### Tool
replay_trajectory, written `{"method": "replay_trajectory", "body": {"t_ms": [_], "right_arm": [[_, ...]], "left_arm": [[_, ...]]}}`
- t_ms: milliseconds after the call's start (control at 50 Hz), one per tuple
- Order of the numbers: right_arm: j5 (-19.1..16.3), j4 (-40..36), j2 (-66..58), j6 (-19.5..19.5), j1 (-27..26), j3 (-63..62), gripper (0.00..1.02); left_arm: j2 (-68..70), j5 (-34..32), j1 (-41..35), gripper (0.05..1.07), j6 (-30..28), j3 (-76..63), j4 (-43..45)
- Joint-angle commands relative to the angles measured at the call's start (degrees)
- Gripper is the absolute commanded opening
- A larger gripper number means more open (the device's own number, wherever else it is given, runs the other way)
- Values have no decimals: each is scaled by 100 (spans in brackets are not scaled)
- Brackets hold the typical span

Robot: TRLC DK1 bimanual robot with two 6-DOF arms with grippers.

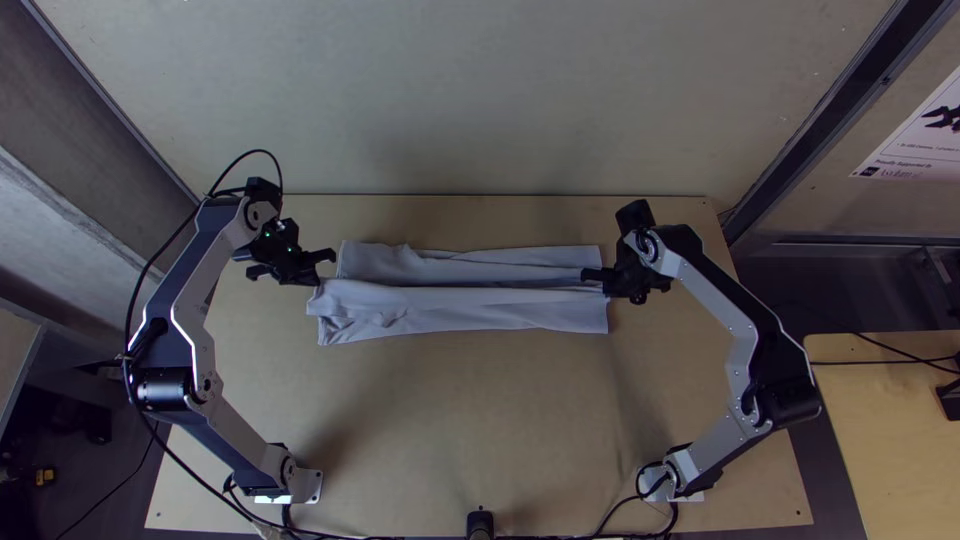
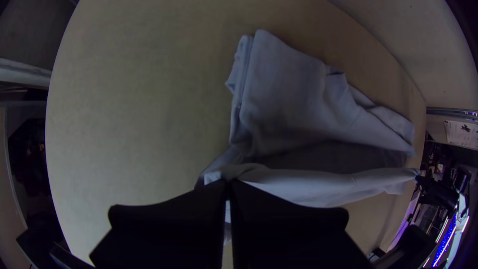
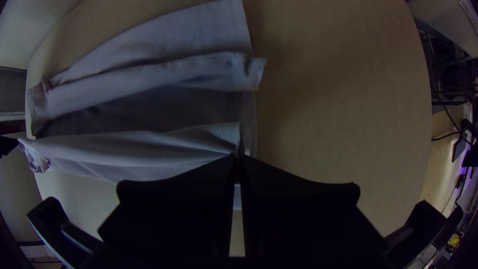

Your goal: Fold the t-shirt

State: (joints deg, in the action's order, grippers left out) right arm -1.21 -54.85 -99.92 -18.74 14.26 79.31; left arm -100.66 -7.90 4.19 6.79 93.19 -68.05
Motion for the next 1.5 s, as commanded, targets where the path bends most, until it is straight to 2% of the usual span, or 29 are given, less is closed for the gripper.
{"method": "replay_trajectory", "body": {"t_ms": [0, 700, 760, 800, 840, 880, 920, 940, 1040, 1100, 1120, 1220, 1340, 1480], "right_arm": [[139, 18, -256, 90, -90, 287, 2], [323, 62, -1741, 143, -187, 1781, 3], [323, 62, -1900, 116, -196, 1895, 10], [323, 45, -2005, 90, -213, 1957, 19], [323, 27, -2084, 81, -231, 1992, 27], [323, -8, -2155, 81, -240, 2010, 35], [323, -17, -2172, 90, -257, 2001, 40], [323, -17, -2181, 90, -266, 2001, 44], [323, -61, -2137, 64, -292, 2001, 70], [323, -140, -2093, 55, -328, 2010, 87], [323, -202, -2075, 64, -345, 2027, 90], [350, -219, -1891, 72, -468, 2001, 97], [526, -228, -1548, 46, -600, 1939, 98], [552, -228, -1012, 29, -741, 1790, 98]], "left_arm": [[-279, 78, -41, 8, -63, 340, -94], [-1913, 175, -199, 8, -19, 2081, -226], [-2019, 210, -199, 9, 7, 2107, -200], [-2089, 201, -199, 18, 24, 2107, -165], [-2168, 157, -199, 38, 33, 2107, -156], [-2282, 61, -208, 65, -28, 2107, -147], [-2370, -62, -208, 97, -72, 2107, -103], [-2379, -124, -208, 105, -72, 2081, -33], [-2142, -590, -164, 103, 86, 1676, 635], [-2001, -862, -155, 103, 139, 1580, 688], [-1948, -985, -146, 103, 148, 1545, 732], [-1746, -1143, -102, 103, 227, 1422, 829], [-1491, -1152, 74, 103, 288, 1175, 1127], [-1272, -1126, 372, 103, 279, 964, 1268]]}}
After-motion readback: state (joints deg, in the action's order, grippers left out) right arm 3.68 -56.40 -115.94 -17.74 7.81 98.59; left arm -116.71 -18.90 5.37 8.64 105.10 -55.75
